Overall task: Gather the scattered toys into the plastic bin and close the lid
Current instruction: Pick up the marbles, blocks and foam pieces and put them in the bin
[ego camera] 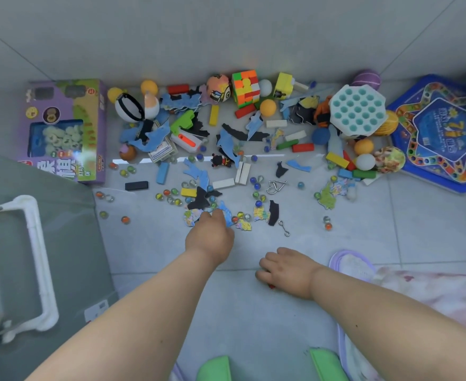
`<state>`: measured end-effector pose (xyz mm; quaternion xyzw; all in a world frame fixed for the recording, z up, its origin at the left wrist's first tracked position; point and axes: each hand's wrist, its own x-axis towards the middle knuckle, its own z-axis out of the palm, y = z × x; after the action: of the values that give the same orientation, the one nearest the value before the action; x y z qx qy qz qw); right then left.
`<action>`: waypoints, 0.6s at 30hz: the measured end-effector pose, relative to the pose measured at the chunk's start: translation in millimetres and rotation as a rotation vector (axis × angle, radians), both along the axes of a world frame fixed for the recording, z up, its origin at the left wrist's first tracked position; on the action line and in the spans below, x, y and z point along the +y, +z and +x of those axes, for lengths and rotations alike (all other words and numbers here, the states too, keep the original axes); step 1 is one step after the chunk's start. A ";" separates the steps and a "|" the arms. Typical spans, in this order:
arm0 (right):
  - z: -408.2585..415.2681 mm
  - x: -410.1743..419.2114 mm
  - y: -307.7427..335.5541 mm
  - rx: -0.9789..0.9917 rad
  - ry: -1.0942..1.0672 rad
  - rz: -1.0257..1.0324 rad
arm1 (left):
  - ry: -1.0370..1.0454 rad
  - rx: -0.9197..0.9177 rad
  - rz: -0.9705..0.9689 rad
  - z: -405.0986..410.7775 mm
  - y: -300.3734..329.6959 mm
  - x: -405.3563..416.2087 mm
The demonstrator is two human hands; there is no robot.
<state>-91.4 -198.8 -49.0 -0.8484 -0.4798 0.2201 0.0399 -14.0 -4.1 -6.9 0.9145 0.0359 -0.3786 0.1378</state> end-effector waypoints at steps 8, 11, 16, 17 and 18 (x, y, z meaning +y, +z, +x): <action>23.0 7.3 -5.3 -0.101 -0.432 0.081 | -0.056 -0.034 0.132 7.9 -10.4 -18.0; 53.8 7.2 4.6 -0.081 -0.912 0.150 | -0.074 -0.048 0.187 9.1 -13.1 -21.1; 94.2 7.4 9.5 0.113 -1.232 -0.013 | -0.168 -0.083 0.220 14.0 -13.1 -16.3; 96.8 9.4 8.5 0.149 -1.235 -0.052 | -0.181 -0.086 0.220 14.6 -13.5 -16.2; 98.5 11.8 6.4 0.171 -1.258 -0.080 | -0.184 -0.088 0.217 15.3 -14.8 -16.4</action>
<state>7.1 -187.0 -42.6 -0.9483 0.1238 0.2392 0.1680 1.3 -20.5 -21.8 0.9392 -0.0134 -0.3430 0.0042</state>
